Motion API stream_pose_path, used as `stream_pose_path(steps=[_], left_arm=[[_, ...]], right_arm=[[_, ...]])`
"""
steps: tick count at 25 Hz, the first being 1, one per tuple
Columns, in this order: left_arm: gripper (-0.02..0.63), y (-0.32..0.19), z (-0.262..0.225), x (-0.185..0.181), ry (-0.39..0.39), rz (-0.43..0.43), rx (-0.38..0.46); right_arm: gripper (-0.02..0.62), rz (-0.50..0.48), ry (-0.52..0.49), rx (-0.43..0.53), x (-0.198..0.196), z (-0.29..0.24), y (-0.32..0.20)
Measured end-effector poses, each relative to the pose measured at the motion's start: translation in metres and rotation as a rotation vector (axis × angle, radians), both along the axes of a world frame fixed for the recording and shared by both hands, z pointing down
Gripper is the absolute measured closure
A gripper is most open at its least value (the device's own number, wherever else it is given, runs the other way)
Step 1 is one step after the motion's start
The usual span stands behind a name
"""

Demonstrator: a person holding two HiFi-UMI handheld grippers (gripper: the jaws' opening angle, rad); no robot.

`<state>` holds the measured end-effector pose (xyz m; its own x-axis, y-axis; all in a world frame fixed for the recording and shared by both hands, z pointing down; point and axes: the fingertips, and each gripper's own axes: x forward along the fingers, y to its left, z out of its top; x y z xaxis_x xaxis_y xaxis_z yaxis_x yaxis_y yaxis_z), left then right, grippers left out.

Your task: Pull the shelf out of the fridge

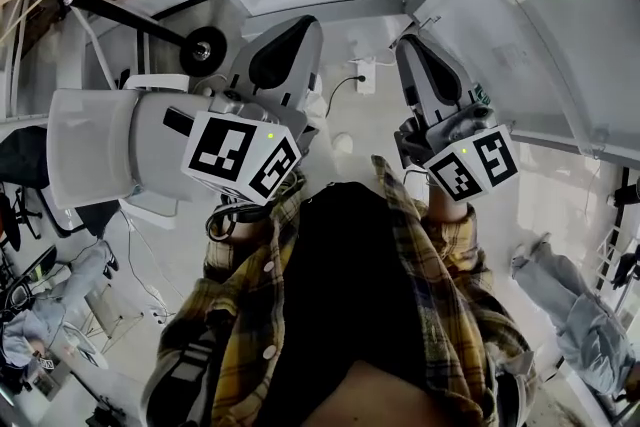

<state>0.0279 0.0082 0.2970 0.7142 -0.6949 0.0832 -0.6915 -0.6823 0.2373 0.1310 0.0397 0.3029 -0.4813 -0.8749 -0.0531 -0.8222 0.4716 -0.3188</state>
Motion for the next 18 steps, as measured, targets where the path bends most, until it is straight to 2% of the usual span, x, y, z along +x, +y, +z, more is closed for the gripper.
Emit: stream_pose_path(steps=[9,18], left_arm=[[0.601,-0.057,0.000,-0.004,0.009,-0.004,-0.005],[0.601,-0.154,-0.013,-0.001,0.028,0.036,0.028]], right_arm=[[0.577,-0.013,-0.002,-0.006,-0.009,-0.002,-0.057],[0.577,-0.001,0.014,0.029,-0.018,-0.017,-0.155]])
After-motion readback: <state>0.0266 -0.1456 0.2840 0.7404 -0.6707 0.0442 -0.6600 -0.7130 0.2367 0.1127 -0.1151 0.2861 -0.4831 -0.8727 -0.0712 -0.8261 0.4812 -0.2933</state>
